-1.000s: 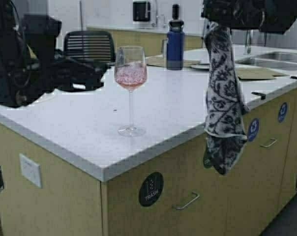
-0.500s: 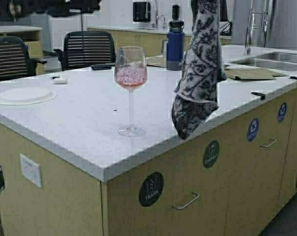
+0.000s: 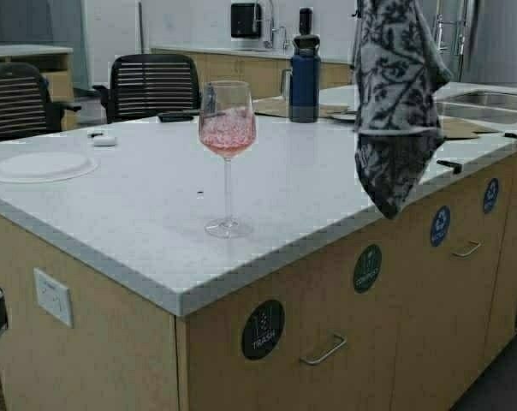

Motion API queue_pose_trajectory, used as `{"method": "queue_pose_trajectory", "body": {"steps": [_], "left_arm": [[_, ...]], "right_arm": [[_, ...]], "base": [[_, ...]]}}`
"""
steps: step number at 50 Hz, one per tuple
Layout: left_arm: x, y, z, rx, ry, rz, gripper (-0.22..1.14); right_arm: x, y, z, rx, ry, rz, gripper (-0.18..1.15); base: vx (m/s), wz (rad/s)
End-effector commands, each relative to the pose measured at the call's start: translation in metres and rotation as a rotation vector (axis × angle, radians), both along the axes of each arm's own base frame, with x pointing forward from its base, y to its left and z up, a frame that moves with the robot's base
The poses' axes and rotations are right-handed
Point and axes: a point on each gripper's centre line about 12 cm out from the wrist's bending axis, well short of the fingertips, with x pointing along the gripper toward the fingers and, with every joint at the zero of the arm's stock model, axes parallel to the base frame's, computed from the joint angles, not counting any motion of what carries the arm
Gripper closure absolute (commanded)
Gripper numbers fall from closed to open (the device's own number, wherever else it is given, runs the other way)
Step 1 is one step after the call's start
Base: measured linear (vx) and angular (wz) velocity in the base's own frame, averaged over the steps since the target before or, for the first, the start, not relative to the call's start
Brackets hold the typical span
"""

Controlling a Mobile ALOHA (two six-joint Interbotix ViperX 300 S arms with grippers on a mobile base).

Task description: Get the cloth and wipe up the spill under the wine glass

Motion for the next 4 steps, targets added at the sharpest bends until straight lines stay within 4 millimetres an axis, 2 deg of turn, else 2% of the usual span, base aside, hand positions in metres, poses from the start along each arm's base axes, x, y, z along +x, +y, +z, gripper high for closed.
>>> {"method": "queue_pose_trajectory", "body": {"steps": [1, 4], "left_arm": [[-0.0018, 0.0015, 0.0251, -0.016, -0.030, 0.003, 0.16], [-0.0018, 0.0014, 0.0257, -0.015, -0.032, 0.003, 0.16]], "right_arm": [[-0.0087, -0.0018, 0.0288, 0.015, -0.053, 0.006, 0.91], [-0.0111, -0.0027, 0.0312, 0.018, -0.061, 0.006, 0.91]], "base": [[0.00, 0.00], [0.00, 0.00]]}}
